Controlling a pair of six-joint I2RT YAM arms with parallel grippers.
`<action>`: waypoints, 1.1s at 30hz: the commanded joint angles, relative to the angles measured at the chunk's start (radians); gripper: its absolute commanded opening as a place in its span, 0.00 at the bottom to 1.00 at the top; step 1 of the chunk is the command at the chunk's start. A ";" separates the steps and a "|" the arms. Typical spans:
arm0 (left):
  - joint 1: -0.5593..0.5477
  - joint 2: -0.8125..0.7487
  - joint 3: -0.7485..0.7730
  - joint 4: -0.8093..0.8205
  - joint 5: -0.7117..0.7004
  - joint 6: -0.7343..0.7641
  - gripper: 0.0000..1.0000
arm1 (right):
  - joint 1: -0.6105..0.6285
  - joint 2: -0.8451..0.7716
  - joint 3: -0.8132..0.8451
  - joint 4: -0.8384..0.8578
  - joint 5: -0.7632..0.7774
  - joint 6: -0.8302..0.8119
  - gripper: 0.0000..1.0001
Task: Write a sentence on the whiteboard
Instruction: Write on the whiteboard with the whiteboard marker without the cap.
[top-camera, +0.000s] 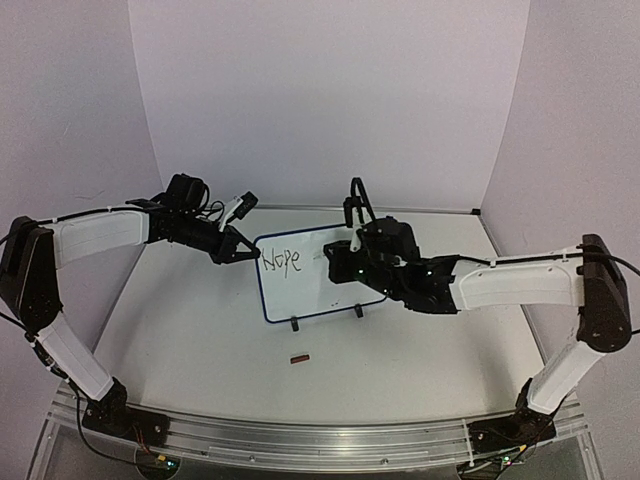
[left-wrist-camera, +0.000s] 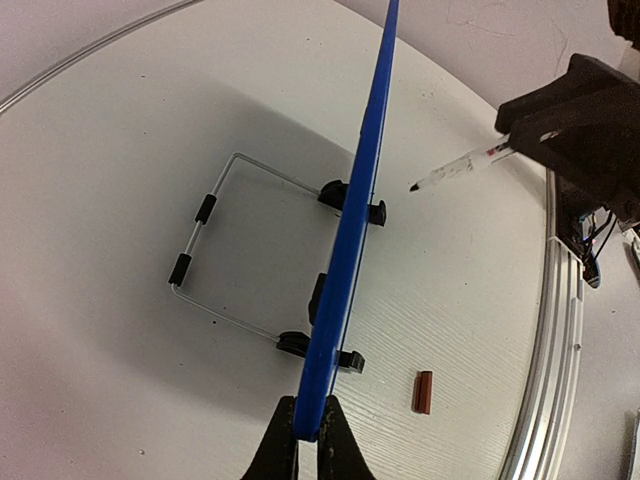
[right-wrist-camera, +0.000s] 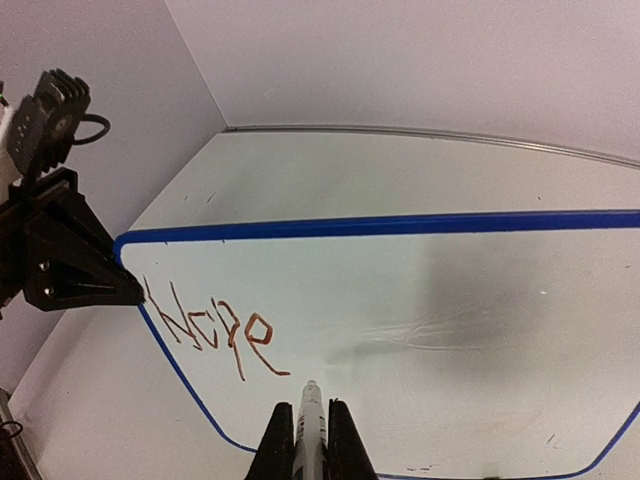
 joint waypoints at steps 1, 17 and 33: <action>-0.003 0.002 -0.008 0.005 -0.075 0.032 0.00 | -0.011 -0.090 -0.024 0.018 0.037 -0.022 0.00; -0.004 0.001 -0.007 0.002 -0.069 0.030 0.00 | -0.055 -0.016 0.011 0.053 -0.063 -0.007 0.00; -0.004 0.006 -0.005 0.002 -0.071 0.031 0.00 | -0.055 0.030 0.053 0.087 -0.080 -0.008 0.00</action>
